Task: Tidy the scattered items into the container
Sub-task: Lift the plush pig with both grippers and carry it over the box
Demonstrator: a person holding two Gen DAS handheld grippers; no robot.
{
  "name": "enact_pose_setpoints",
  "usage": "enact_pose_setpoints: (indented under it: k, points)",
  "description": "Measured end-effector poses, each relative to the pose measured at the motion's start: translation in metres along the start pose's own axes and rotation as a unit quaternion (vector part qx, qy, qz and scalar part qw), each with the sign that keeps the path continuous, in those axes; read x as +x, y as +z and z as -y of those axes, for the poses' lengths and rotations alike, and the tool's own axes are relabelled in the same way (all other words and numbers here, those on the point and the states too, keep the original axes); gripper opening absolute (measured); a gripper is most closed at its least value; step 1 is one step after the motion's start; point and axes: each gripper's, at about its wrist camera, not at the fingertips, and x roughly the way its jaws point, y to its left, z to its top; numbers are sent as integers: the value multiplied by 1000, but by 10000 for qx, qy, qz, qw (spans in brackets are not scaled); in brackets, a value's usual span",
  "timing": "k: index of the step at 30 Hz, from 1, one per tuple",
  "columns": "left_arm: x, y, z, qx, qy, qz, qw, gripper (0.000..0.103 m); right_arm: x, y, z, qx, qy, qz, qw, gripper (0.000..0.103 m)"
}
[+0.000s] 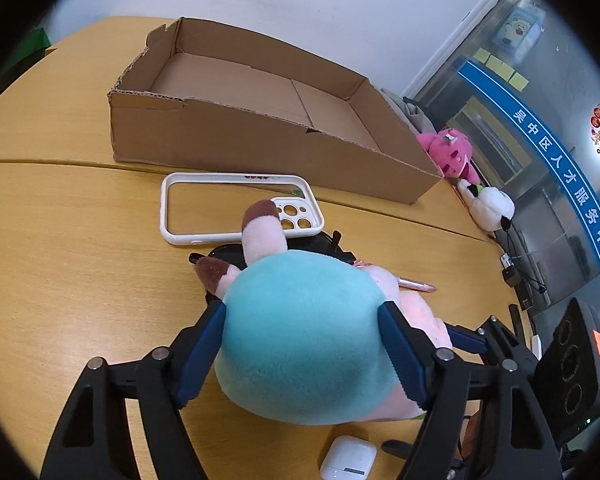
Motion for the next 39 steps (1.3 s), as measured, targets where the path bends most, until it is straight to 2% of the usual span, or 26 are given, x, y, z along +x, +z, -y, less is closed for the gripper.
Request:
enact_pose_setpoints:
  k: [2, 3, 6, 11, 18, 23, 30, 34, 39]
  points:
    - [-1, 1, 4, 62, 50, 4, 10000, 70, 1, 2, 2, 78, -161, -54, 9998, 92]
    - [-2, 1, 6, 67, 55, 15, 10000, 69, 0, 3, 3, 157, -216, -78, 9996, 85]
    - [-6, 2, 10, 115, 53, 47, 9999, 65, -6, 8, 14, 392, -8, -152, 9991, 77]
    - [-22, 9, 29, 421, 252, 215, 9986, 62, -13, 13, 16, 530, 113, -131, 9984, 72]
    - [-68, 45, 61, 935, 315, 741, 9924, 61, -56, 42, 15, 578, 116, 587, 9965, 69]
    - [-105, 88, 86, 1362, 469, 1169, 9826, 61, -84, 83, 15, 382, -20, 1164, 9925, 68]
    - [-165, 169, 124, 2123, 770, 1797, 9574, 61, -126, 165, 19, 134, -252, 2058, 9782, 68]
    - [-174, 218, 127, 2198, 847, 1883, 9534, 61, -131, 217, 31, 170, -258, 2304, 9726, 67]
    - [-156, 268, 120, 2244, 965, 1747, 9538, 60, -113, 260, 53, 371, -180, 2266, 9731, 66]
